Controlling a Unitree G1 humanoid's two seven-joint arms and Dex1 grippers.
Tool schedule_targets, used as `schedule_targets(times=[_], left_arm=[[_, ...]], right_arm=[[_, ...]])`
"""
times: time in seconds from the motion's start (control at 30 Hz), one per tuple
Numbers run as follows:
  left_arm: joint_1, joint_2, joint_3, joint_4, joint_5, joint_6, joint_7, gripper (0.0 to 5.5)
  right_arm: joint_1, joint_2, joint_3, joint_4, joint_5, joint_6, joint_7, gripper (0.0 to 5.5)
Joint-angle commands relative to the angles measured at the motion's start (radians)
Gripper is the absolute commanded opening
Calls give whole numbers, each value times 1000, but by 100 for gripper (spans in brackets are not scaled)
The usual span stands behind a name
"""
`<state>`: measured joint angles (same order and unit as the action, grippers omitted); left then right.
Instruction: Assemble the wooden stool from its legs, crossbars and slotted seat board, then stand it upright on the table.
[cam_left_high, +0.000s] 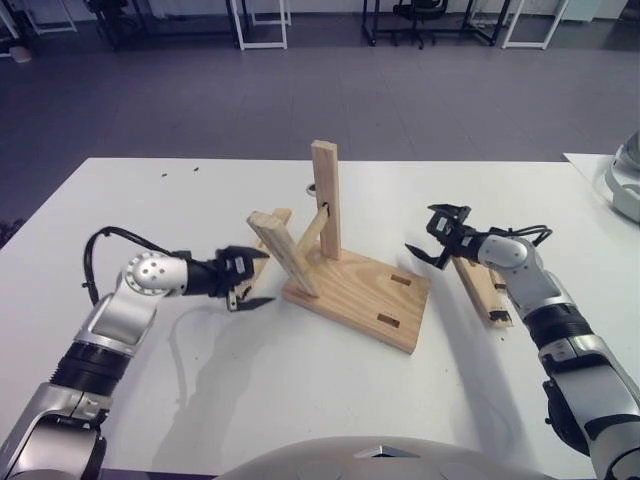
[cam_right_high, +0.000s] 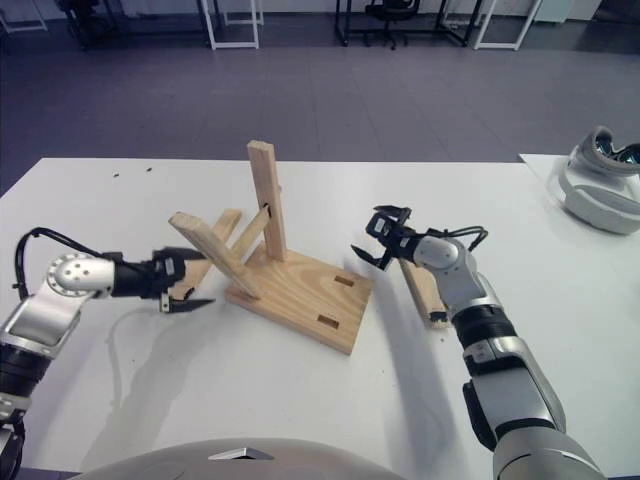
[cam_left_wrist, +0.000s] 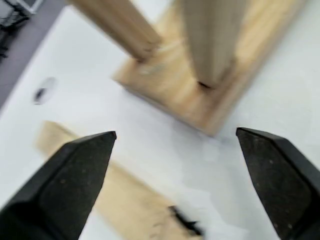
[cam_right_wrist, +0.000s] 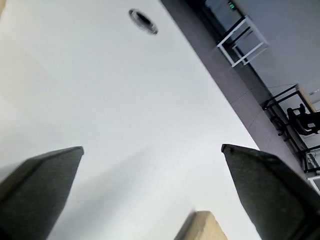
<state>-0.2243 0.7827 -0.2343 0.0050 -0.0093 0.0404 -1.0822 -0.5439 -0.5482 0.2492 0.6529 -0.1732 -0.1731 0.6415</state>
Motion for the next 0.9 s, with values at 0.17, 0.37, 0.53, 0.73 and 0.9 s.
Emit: schedule_targets(times=[0.17,0.37,0.53,0.73,0.9], left_arm=[[-240,-322,-94,338,176,-1,325,444],[-275,-321,-36,485,176,-95,411,444],[-147,-298,-28,346,161,-61,382,444],[-186,-377,-115,429,224,-53,394,444],[-207,-394,-116,471,227,-60,420,444]], right_arm=[[96,-7,30,-87,49,-24,210,515],[252,7,-163,-370,121,165,-7,515],[317,37,-493,-405,307,427,-225,515],[304,95,-524,-254,357,541,-273,515],[285,107,-570,-195,405,555,-299,419]])
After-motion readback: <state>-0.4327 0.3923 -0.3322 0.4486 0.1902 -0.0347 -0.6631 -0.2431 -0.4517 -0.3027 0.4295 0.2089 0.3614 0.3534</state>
